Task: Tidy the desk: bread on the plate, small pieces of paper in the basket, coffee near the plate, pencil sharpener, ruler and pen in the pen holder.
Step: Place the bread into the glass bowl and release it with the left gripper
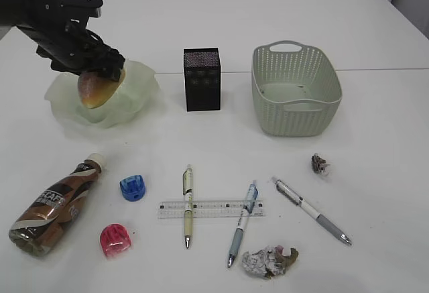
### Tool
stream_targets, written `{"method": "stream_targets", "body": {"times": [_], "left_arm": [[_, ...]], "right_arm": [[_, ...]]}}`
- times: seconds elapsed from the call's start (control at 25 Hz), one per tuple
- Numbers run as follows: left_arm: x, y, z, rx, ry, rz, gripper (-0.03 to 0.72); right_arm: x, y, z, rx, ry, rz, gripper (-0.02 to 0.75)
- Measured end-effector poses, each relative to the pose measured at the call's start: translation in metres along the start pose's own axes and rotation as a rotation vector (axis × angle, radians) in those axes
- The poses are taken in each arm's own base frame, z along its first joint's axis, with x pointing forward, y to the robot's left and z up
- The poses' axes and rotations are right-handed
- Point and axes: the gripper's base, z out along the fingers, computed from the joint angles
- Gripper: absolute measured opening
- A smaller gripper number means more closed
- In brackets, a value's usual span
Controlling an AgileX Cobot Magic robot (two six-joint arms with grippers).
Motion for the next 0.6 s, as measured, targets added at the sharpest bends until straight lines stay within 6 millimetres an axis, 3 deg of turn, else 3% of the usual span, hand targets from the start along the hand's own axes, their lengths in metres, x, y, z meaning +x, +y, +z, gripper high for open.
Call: {"method": "stream_targets", "body": {"times": [0.6], "left_arm": [[0.0023, 0.0036, 0.0083, -0.042, 0.003, 0.053, 0.598]], "right_arm": [[0.0004, 0.0016, 0.0000, -0.018, 0.004, 0.031, 0.480]]}}
